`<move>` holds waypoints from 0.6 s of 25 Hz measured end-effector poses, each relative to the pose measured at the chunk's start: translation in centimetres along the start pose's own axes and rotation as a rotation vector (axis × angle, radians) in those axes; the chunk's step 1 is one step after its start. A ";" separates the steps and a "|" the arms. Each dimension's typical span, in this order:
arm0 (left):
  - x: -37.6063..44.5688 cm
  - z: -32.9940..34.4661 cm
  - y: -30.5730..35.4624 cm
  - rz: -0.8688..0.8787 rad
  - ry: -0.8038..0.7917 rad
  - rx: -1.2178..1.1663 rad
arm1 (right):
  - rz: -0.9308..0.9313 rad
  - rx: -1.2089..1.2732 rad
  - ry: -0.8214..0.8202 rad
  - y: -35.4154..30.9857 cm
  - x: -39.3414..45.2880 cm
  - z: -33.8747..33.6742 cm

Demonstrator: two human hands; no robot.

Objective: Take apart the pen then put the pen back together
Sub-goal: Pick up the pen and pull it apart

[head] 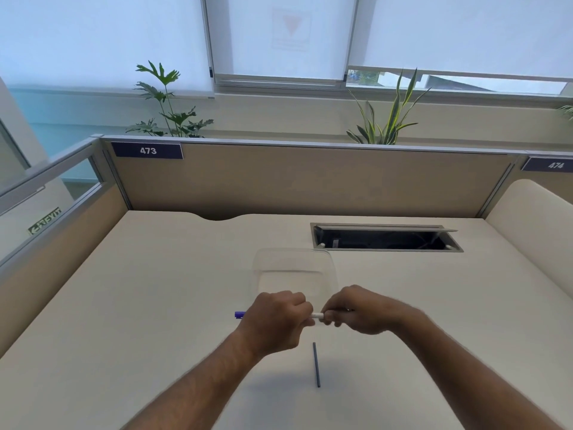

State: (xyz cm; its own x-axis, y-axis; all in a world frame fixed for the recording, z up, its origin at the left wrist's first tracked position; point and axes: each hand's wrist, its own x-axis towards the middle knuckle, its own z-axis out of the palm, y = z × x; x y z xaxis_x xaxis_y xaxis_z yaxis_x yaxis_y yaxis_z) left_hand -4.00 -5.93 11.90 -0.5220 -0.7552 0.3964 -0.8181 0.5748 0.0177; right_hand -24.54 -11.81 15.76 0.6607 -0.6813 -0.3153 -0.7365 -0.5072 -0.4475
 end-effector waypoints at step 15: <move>-0.3 0.2 -0.4 -0.112 0.027 -0.094 | -0.021 -0.105 0.254 -1.2 0.1 0.4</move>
State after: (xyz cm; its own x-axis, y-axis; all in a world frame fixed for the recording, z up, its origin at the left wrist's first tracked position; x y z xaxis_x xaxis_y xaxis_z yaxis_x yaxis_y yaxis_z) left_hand -3.58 -6.05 11.59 -0.4210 -0.8082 0.4118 -0.8440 0.5153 0.1484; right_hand -23.53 -11.02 15.94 0.6281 -0.7739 -0.0814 -0.7430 -0.5653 -0.3583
